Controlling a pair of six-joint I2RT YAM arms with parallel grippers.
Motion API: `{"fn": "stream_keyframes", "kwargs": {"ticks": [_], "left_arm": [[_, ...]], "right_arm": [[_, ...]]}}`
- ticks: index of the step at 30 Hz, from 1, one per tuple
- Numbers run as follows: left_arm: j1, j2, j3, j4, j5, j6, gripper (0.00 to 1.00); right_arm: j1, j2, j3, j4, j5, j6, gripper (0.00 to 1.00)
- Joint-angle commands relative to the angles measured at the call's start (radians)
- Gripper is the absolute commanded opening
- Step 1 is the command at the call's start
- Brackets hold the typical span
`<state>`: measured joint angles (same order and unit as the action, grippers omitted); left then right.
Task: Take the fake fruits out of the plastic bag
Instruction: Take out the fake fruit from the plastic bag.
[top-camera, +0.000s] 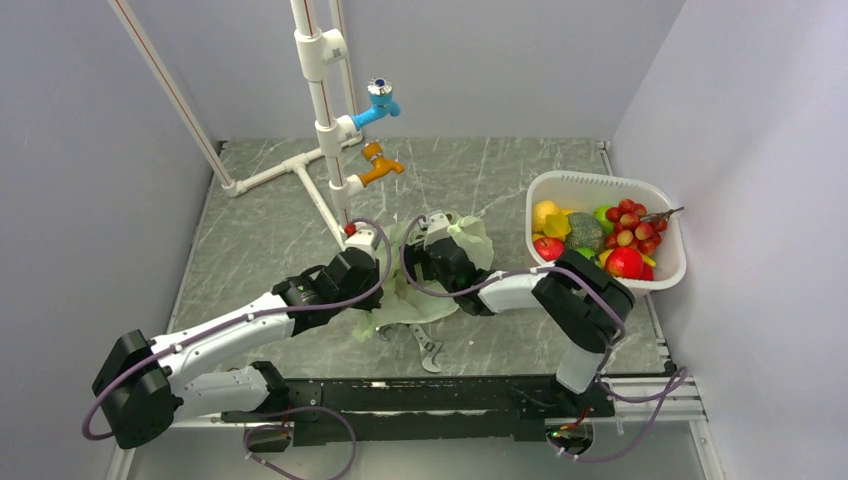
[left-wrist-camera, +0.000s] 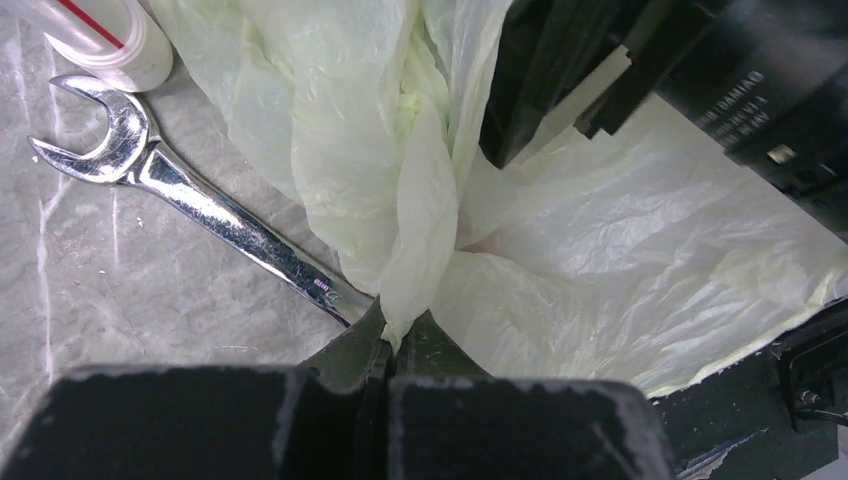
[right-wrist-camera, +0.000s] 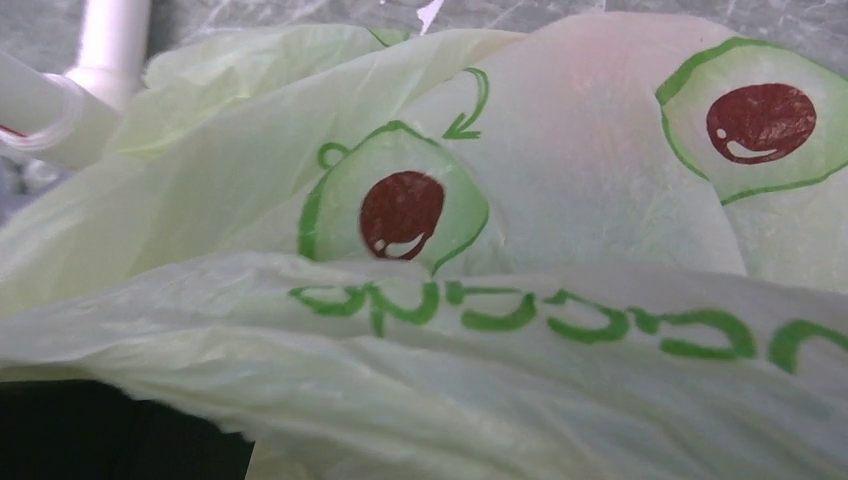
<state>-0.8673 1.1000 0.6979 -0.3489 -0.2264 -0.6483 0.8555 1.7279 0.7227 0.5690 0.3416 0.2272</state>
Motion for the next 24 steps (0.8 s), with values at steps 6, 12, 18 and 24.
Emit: {"fn": "stream_keyframes", "kwargs": {"ticks": [6,12,18,24], "left_arm": [[-0.001,-0.022,0.039,0.001,-0.011,0.006,0.0],[0.0,-0.028,0.034,-0.004,-0.017,0.002,0.0],[0.0,-0.034,0.034,-0.02,-0.025,0.003,0.0],[0.0,-0.038,0.034,-0.031,-0.029,0.0,0.0]], "right_arm": [[-0.074,0.12,0.104,0.036,-0.041,-0.058,0.99],[-0.064,0.207,0.172,-0.103,-0.017,-0.014,0.86],[-0.047,0.198,0.153,-0.078,0.0,-0.04,0.46],[-0.014,0.112,0.124,-0.072,-0.025,-0.067,0.08]]}}
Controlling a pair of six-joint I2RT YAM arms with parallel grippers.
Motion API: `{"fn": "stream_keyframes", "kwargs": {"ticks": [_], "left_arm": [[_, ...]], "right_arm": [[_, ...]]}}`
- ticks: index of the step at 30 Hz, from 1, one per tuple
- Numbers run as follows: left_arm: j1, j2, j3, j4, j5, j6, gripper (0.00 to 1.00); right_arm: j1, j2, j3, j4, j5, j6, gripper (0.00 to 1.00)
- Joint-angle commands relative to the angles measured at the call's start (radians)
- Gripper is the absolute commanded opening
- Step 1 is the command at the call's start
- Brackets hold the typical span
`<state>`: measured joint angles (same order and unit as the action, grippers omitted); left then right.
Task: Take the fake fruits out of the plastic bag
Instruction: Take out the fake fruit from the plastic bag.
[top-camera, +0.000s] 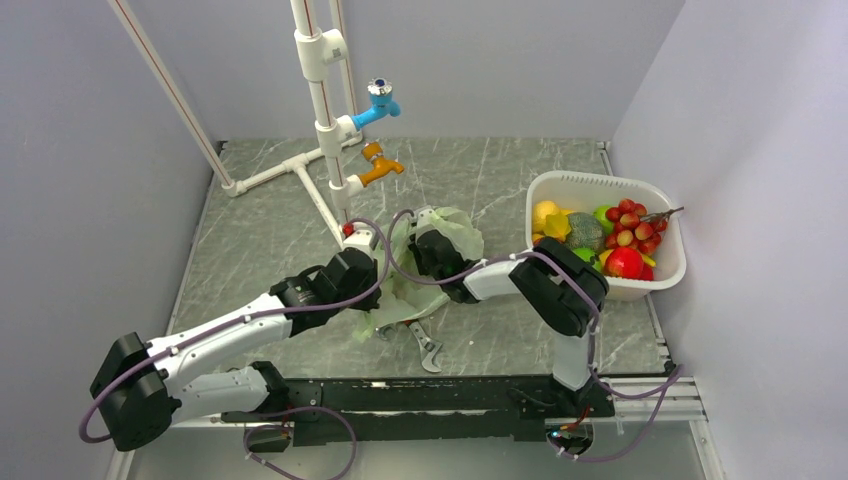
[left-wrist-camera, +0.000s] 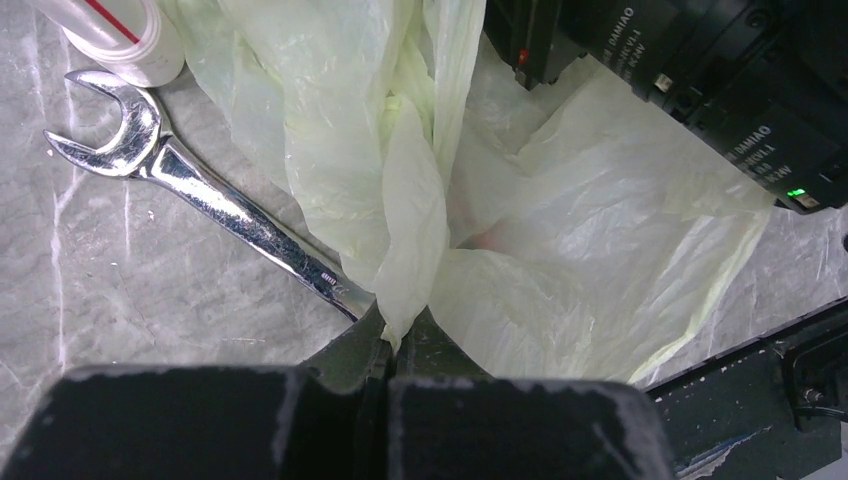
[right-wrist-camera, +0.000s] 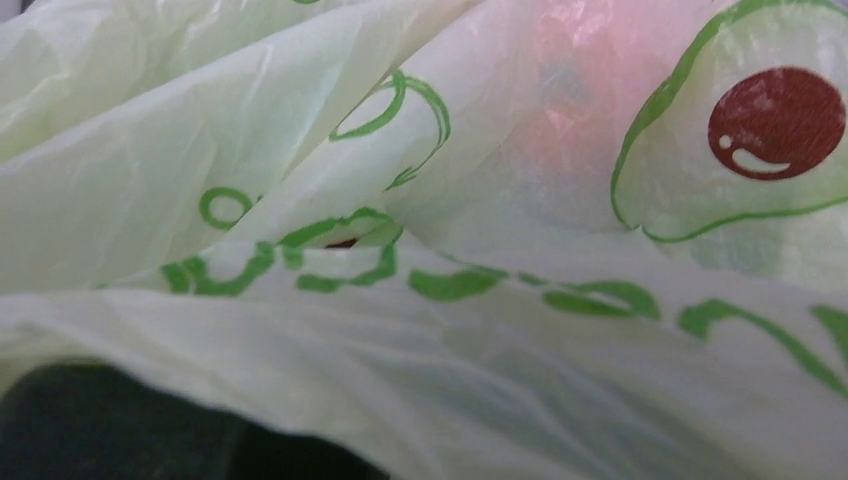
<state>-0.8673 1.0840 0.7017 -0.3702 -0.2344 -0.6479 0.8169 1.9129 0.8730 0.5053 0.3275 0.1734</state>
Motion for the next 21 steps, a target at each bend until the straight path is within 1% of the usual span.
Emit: {"fn": "stream_keyframes", "kwargs": {"ticks": [1,3,7,12,15,21], "left_arm": [[0.0,-0.022,0.03,-0.01,-0.022,0.0,0.0],[-0.001,-0.021,0.033,-0.013,-0.027,0.002,0.0],[0.0,-0.01,0.039,-0.012,-0.028,0.006,0.0],[0.0,0.018,0.051,-0.008,-0.019,0.009,0.0],[-0.001,0.019,0.055,-0.008,-0.02,0.01,0.0],[0.0,0.005,0.056,-0.005,-0.034,0.012,0.0]], "right_arm": [[0.031,-0.091,-0.026,-0.019,-0.006,-0.015,0.05],[0.036,-0.127,-0.032,-0.037,-0.009,-0.009,0.0],[0.041,-0.216,-0.064,-0.062,-0.04,0.016,0.0],[0.042,-0.317,-0.114,-0.095,-0.136,0.056,0.0],[0.042,-0.365,-0.139,-0.144,-0.183,0.073,0.0],[0.043,-0.488,-0.258,-0.184,-0.273,0.134,0.0]]}}
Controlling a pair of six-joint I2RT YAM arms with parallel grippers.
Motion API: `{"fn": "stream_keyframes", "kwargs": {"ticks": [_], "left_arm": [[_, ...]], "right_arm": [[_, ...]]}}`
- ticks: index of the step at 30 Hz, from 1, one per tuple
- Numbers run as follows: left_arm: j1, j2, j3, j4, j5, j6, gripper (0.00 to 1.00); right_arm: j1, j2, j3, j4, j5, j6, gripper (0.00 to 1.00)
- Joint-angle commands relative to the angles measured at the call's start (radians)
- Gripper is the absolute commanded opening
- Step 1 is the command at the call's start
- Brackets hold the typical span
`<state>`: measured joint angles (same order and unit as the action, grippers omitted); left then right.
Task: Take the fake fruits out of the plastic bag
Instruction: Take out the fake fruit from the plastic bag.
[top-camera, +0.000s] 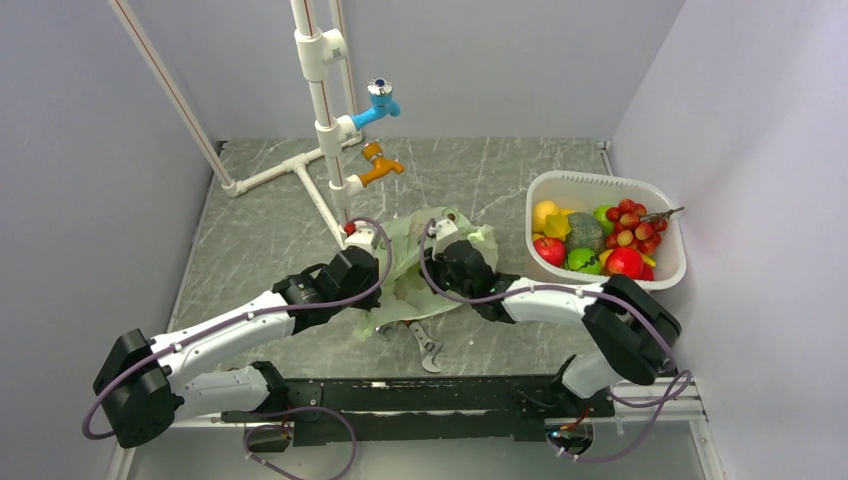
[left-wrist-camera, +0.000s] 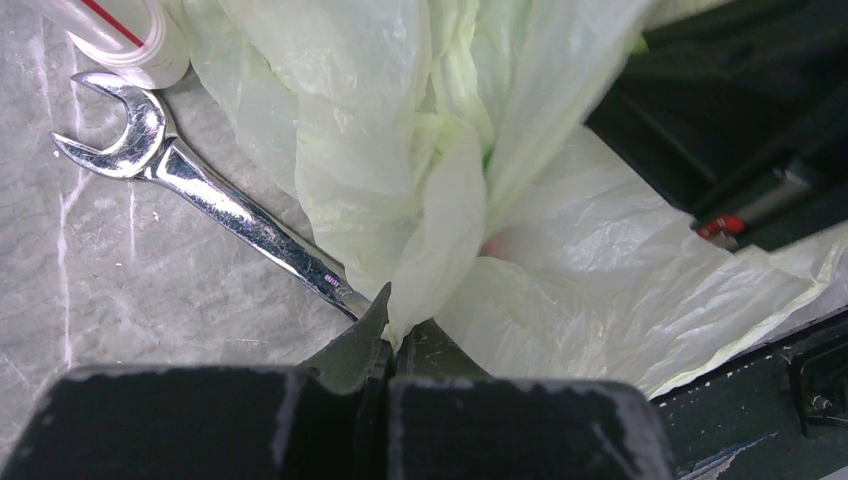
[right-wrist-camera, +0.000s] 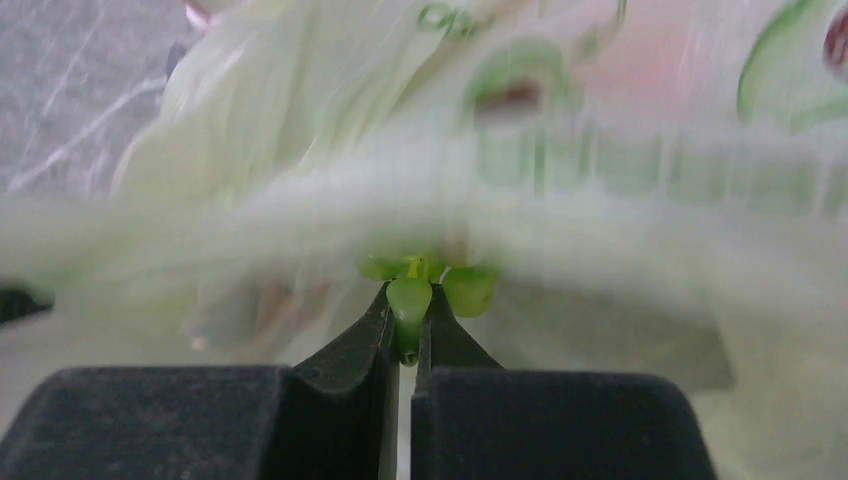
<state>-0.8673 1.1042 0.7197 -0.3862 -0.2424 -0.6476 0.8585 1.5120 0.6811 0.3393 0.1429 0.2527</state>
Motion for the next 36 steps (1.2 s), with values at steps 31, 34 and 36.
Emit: {"fn": "stream_keyframes", "kwargs": {"ticks": [31,34,36], "left_arm": [[-0.001,0.035,0.008,0.059,-0.011,0.009,0.0],[0.0,0.041,0.008,0.06,-0.011,0.011,0.0],[0.0,0.044,0.008,0.063,-0.009,0.01,0.0]], "right_arm": [[0.016,-0.64,-0.015,-0.2,-0.05,0.075,0.0],[0.016,-0.683,0.025,-0.227,-0.008,0.045,0.0],[0.016,-0.701,0.056,-0.242,0.029,0.029,0.0]]}}
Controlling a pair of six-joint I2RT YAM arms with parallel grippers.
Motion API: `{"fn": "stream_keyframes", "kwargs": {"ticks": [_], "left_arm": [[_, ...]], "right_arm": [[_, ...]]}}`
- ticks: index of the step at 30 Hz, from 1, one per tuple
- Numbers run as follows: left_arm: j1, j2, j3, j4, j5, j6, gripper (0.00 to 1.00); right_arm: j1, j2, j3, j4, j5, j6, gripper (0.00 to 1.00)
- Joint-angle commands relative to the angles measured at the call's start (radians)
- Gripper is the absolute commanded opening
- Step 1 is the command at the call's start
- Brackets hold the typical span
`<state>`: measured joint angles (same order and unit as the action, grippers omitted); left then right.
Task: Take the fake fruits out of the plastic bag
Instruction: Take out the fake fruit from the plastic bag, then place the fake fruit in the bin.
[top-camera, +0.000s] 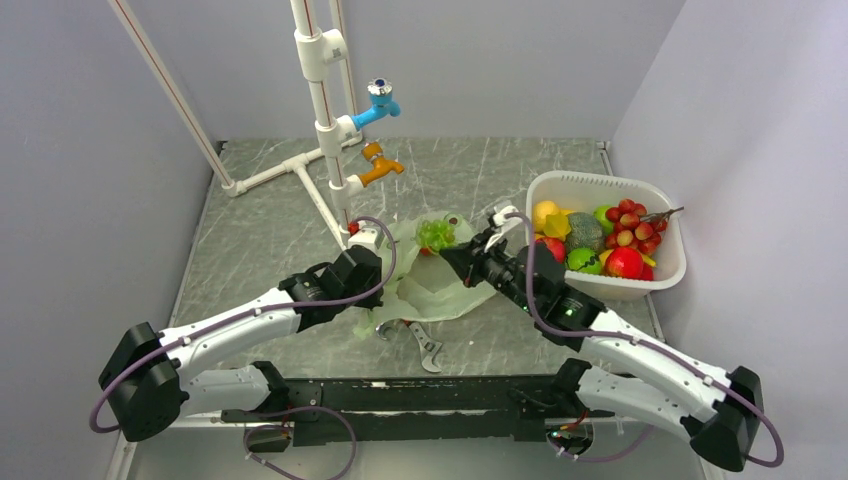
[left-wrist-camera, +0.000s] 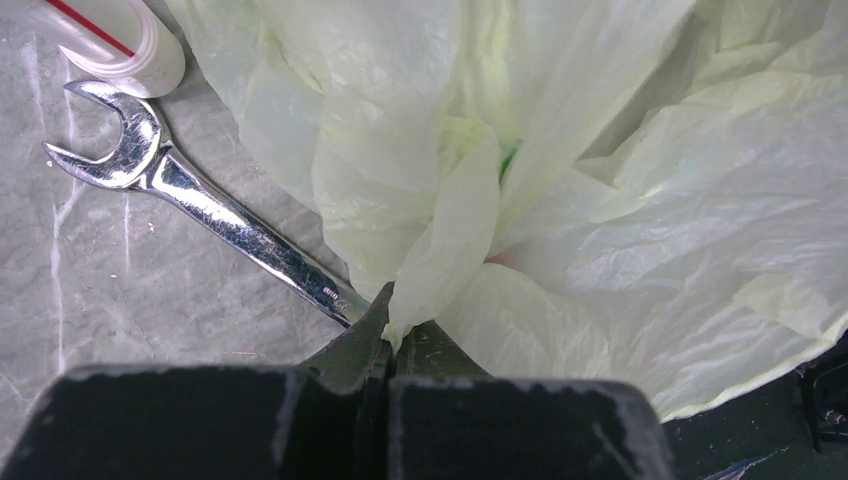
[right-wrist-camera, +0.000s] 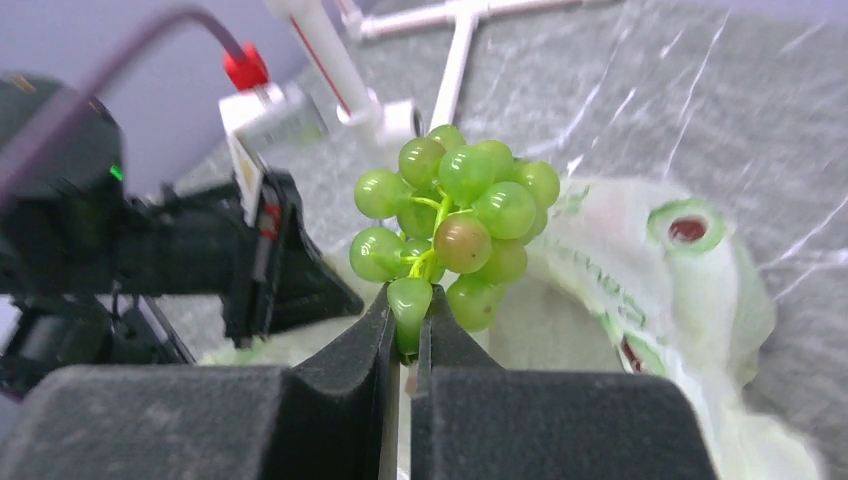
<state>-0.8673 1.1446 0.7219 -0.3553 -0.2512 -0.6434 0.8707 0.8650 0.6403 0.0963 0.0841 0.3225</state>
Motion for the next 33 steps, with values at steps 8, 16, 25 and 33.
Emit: {"fn": "stream_keyframes", "kwargs": {"ticks": [8,16,25,33], "left_arm": [[-0.001,-0.013,0.005,0.021,-0.007,0.004,0.0],[0.0,-0.025,-0.01,0.017,-0.008,0.001,0.0],[0.0,-0.017,0.0,0.019,0.002,0.012,0.0],[0.0,-0.016,0.015,0.007,0.007,0.016,0.0]], "right_arm": [[0.001,-0.052,0.205,-0.053,0.286,-0.1,0.0],[-0.134,-0.067,0.196,-0.151,0.606,-0.046,0.0],[-0.394,-0.111,0.11,-0.307,0.81,0.211,0.0],[-0.55,0.001,0.134,-0.317,0.801,0.273,0.38]]}}
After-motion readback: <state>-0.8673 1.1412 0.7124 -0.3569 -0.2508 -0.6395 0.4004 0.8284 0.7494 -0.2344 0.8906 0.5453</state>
